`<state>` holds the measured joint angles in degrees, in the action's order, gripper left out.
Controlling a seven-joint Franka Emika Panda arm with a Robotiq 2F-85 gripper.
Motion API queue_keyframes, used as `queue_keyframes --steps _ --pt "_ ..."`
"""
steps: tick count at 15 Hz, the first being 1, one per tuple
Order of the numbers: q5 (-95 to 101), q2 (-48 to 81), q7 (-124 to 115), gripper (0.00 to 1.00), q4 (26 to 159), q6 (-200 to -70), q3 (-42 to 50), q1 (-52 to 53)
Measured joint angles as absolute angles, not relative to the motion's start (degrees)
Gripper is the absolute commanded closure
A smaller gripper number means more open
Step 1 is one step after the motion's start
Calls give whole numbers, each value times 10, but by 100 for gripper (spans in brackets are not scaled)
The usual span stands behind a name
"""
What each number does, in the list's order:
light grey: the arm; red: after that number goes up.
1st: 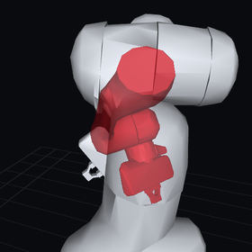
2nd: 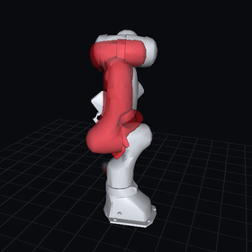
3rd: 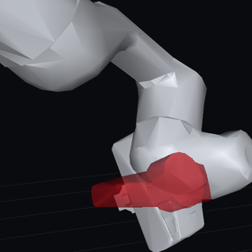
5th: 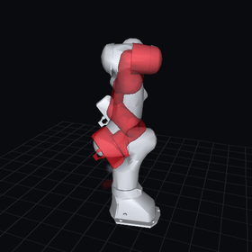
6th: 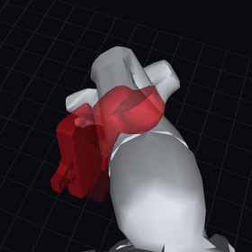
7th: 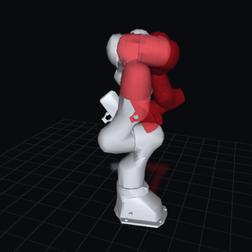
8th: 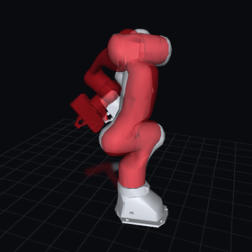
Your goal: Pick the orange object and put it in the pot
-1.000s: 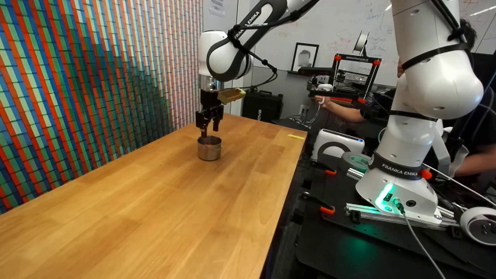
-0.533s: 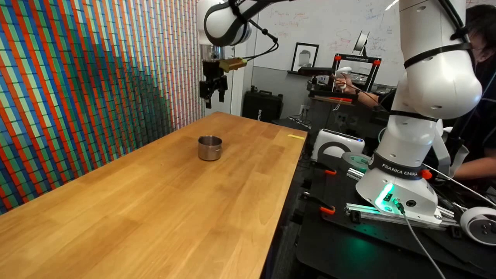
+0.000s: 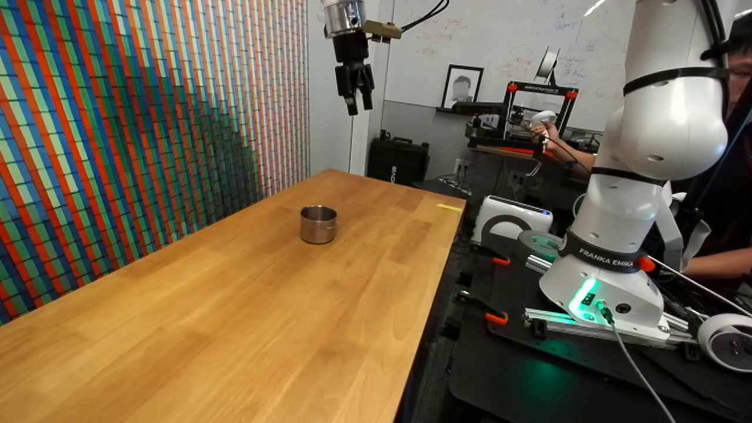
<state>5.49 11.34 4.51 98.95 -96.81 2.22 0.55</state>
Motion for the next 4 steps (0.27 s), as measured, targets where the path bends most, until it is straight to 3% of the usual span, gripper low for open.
queue_keyframes --steps 4 --pt "54 95 52 0 997 -955 22 2"
